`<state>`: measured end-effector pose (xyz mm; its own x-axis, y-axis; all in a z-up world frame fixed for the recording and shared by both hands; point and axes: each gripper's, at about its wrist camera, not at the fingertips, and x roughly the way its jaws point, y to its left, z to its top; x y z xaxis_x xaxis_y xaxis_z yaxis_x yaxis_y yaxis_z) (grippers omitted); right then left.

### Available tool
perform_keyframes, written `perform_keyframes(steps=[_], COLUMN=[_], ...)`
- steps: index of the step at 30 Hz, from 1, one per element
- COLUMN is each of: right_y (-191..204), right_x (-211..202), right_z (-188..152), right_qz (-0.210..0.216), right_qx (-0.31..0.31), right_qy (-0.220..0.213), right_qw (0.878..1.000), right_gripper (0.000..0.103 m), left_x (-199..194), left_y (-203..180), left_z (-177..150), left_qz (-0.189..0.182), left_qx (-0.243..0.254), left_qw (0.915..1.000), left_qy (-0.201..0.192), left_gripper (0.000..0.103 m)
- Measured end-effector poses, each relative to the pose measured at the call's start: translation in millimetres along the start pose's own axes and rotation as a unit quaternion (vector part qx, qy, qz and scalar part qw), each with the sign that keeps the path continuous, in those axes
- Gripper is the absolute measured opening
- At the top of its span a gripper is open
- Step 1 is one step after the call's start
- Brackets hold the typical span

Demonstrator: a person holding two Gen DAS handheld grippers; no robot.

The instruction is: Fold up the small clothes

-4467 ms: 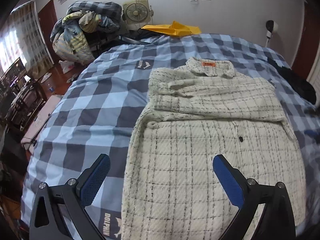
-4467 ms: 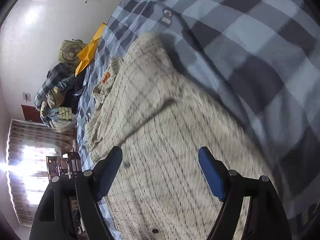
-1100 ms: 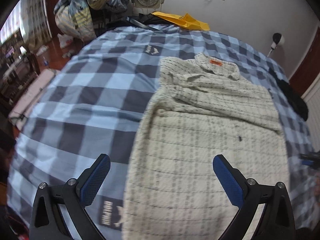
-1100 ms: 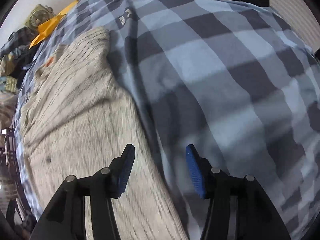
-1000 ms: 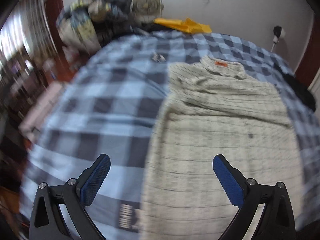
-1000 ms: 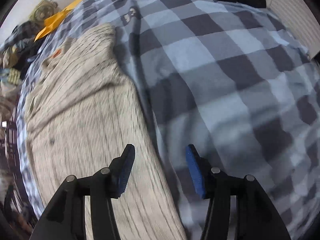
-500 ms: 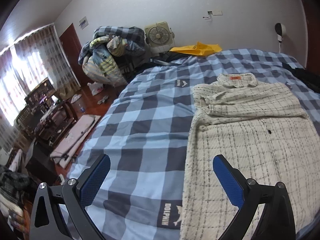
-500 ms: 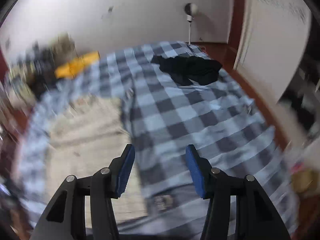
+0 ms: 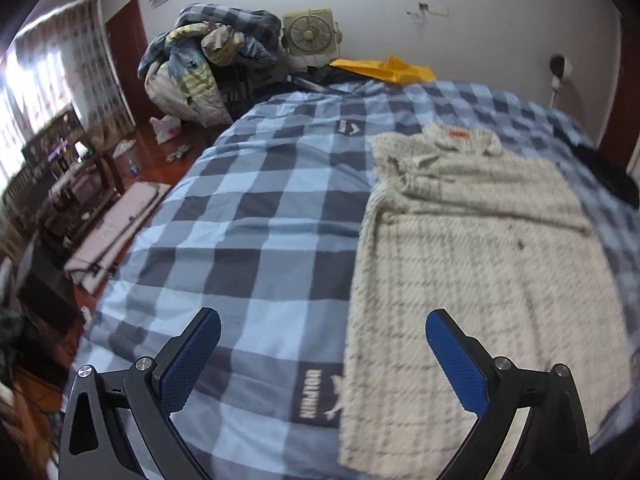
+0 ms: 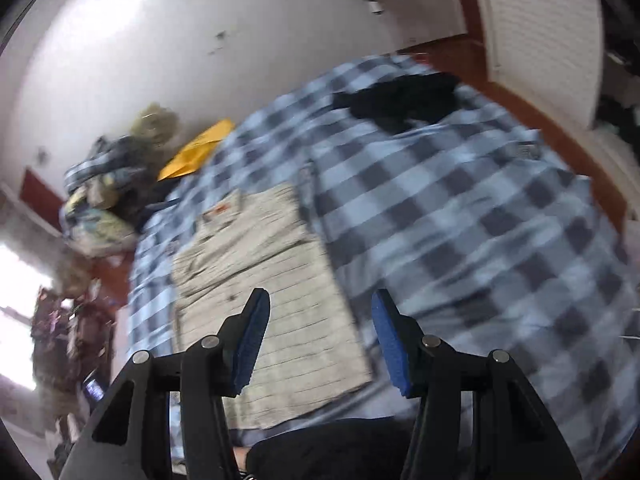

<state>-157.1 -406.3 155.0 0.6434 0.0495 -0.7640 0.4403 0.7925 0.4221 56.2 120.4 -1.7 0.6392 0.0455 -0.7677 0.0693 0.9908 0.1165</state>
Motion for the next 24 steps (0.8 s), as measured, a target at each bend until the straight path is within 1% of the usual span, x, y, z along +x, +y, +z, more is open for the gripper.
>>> perform_keyframes(steps=[2, 3, 4, 5, 7, 9, 10, 12, 14, 15, 17, 18, 20, 22, 24], right_y=[9.9, 20.5, 29.2, 41.2, 59.7, 76.1, 81.9, 91.9, 97.6, 99.0, 94.1, 88.7, 71.0, 45.6, 24.1], right_x=[12.8, 25.2, 34.8, 47.5, 69.0, 90.5, 98.2, 110.9, 123.9, 130.5, 141.4, 142.2, 148.3, 160.2, 171.8], right_z=[-6.5, -11.3, -14.8, -19.6, -26.5, -32.8, -35.2, -40.4, -42.5, -41.8, -36.8, -35.6, -35.8, -38.4, -44.5], right_qz=[0.042, 0.080, 0.103, 0.134, 0.178, 0.193, 0.196, 0.187, 0.157, 0.150, 0.142, 0.134, 0.089, 0.023, 0.004], right_qx=[-0.002, -0.004, -0.008, -0.011, -0.003, 0.006, 0.010, 0.010, -0.007, -0.020, -0.060, -0.065, -0.078, -0.084, -0.077], right_qy=[0.004, 0.020, 0.035, 0.052, 0.075, 0.104, 0.112, 0.125, 0.157, 0.174, 0.202, 0.207, 0.216, 0.222, 0.234], right_qw=[0.999, 0.997, 0.994, 0.990, 0.981, 0.976, 0.974, 0.974, 0.975, 0.973, 0.967, 0.967, 0.969, 0.971, 0.969], right_gripper=[0.049, 0.051, 0.053, 0.053, 0.053, 0.053, 0.053, 0.053, 0.059, 0.064, 0.064, 0.064, 0.064, 0.064, 0.064], left_x=[4.1, 6.5, 8.9, 12.0, 17.0, 23.3, 25.8, 32.5, 41.7, 46.9, 58.4, 64.8, 71.5, 74.1, 75.8], left_y=[0.7, 2.1, 3.7, 6.6, 9.9, 12.3, 12.6, 12.5, 9.4, 6.4, -1.8, -7.2, -16.6, -24.5, -29.7], left_z=[-4.1, -5.6, -6.5, -7.0, -7.9, -8.9, -10.0, -12.4, -16.7, -19.8, -27.3, -31.9, -38.0, -42.0, -44.3], left_qz=[0.023, 0.028, 0.027, 0.022, 0.009, 0.004, 0.002, -0.006, -0.019, -0.026, -0.033, -0.039, -0.049, -0.063, -0.076], left_qx=[0.012, 0.011, 0.008, 0.001, -0.009, -0.015, -0.015, -0.012, -0.005, 0.002, 0.020, 0.031, 0.048, 0.060, 0.064], left_qw=[0.9996, 0.9995, 0.9994, 0.9994, 0.9992, 0.9987, 0.9984, 0.9974, 0.9951, 0.9933, 0.9883, 0.9845, 0.9790, 0.9752, 0.9719], left_qy=[0.007, 0.013, 0.019, 0.026, 0.037, 0.049, 0.054, 0.071, 0.097, 0.113, 0.148, 0.168, 0.192, 0.204, 0.213], left_gripper=[0.103, 0.103, 0.103, 0.103, 0.103, 0.103, 0.103, 0.103, 0.103, 0.103, 0.103, 0.103, 0.103, 0.103, 0.103])
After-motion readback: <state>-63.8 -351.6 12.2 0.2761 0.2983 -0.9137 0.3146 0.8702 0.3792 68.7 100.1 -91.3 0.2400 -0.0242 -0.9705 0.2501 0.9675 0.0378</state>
